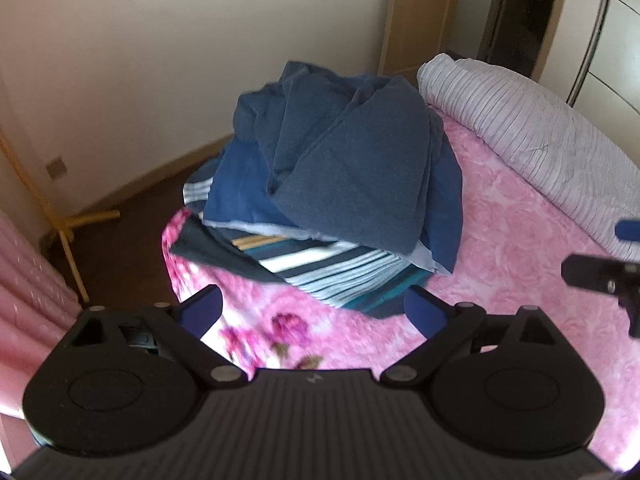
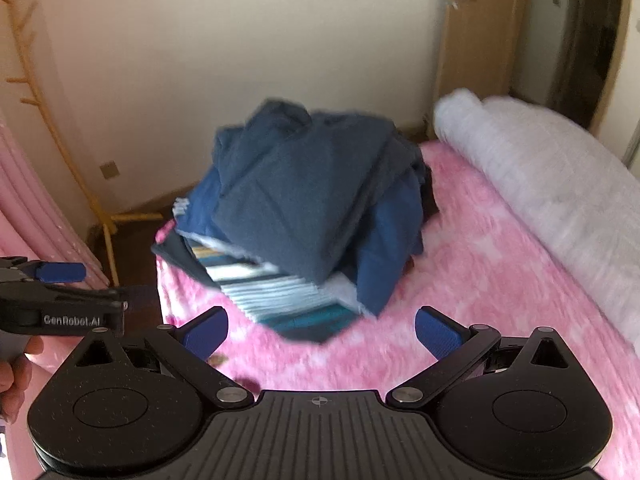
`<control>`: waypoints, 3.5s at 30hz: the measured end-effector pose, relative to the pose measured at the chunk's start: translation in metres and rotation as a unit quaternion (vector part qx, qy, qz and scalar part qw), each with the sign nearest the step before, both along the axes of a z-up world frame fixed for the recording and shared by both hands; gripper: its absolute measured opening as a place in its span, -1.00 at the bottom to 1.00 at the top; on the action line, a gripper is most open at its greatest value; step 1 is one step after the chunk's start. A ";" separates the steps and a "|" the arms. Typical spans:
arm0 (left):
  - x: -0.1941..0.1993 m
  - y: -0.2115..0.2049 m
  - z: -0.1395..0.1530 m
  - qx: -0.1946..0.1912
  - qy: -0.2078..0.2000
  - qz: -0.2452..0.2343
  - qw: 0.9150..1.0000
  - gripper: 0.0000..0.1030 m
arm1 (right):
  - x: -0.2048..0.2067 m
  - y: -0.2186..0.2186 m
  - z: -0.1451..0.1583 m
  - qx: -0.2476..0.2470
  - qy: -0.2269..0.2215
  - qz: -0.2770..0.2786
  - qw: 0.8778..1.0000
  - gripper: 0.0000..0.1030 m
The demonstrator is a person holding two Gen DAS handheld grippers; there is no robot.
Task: Fold clothes
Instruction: 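Grasp the dark grey garment on the pile with both grippers, then lift the dark grey garment with both grippers and lay it flat on the bedspread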
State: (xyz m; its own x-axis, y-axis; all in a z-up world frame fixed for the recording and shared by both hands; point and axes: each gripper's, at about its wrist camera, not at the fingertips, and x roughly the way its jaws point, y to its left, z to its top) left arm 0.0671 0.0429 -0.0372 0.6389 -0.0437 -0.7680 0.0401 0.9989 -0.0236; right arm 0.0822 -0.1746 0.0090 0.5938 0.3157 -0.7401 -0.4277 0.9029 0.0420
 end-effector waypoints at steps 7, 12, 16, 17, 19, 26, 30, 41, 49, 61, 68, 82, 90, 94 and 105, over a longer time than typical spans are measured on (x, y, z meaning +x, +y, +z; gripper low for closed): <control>0.067 -0.001 -0.020 0.028 0.001 -0.063 0.998 0.87 | 0.040 0.006 -0.012 0.021 0.005 0.023 1.000 0.98; 0.145 -0.012 -0.044 0.072 -0.023 -0.178 0.981 0.84 | 0.106 0.017 -0.028 0.037 0.018 0.024 0.999 0.97; 0.199 -0.022 -0.066 0.099 -0.042 -0.279 0.954 0.66 | 0.173 0.032 -0.048 0.036 0.034 0.007 0.999 0.78; 0.208 -0.024 -0.072 0.102 -0.045 -0.306 0.945 0.59 | 0.191 0.037 -0.055 0.034 0.038 0.004 0.999 0.76; 0.217 -0.025 -0.084 0.109 -0.049 -0.342 0.932 0.57 | 0.223 0.043 -0.072 0.034 0.044 -0.006 0.998 0.75; 0.231 -0.021 -0.117 0.123 -0.050 -0.394 0.910 -0.14 | 0.301 0.051 -0.120 0.087 0.094 -0.051 0.990 0.62; 0.240 -0.012 -0.113 0.109 -0.045 -0.386 0.915 -0.76 | 0.313 0.056 -0.128 0.092 0.116 -0.055 0.987 -0.25; 0.165 -0.078 -0.026 0.086 -0.155 -0.484 0.857 -0.88 | 0.230 -0.044 -0.041 0.149 0.018 -0.131 0.980 -0.94; 0.003 -0.216 0.002 0.055 -0.185 -0.559 0.806 -0.88 | 0.035 -0.204 -0.003 0.133 -0.030 -0.227 0.964 -0.94; -0.266 -0.367 -0.071 0.021 -0.034 -0.749 0.662 -0.28 | -0.338 -0.429 -0.060 0.004 0.104 -0.535 0.838 -0.93; -0.218 -0.330 -0.123 0.146 -0.004 -0.720 0.679 0.05 | -0.375 -0.422 -0.102 -0.053 0.156 -0.558 0.814 0.14; -0.144 -0.312 -0.227 0.222 -0.034 -0.739 0.635 0.17 | -0.134 -0.288 -0.160 -0.067 0.111 -0.162 0.978 0.22; -0.137 -0.291 -0.232 0.198 -0.054 -0.730 0.652 0.18 | -0.054 -0.219 -0.270 -0.105 0.224 0.007 0.969 -0.45; -0.126 -0.305 -0.225 0.195 -0.058 -0.725 0.658 0.20 | -0.076 -0.265 -0.232 -0.070 0.161 -0.084 0.981 -0.93; -0.153 -0.376 -0.233 0.278 -0.036 -0.779 0.562 0.23 | -0.303 -0.501 -0.113 0.046 0.007 -0.622 0.781 -0.98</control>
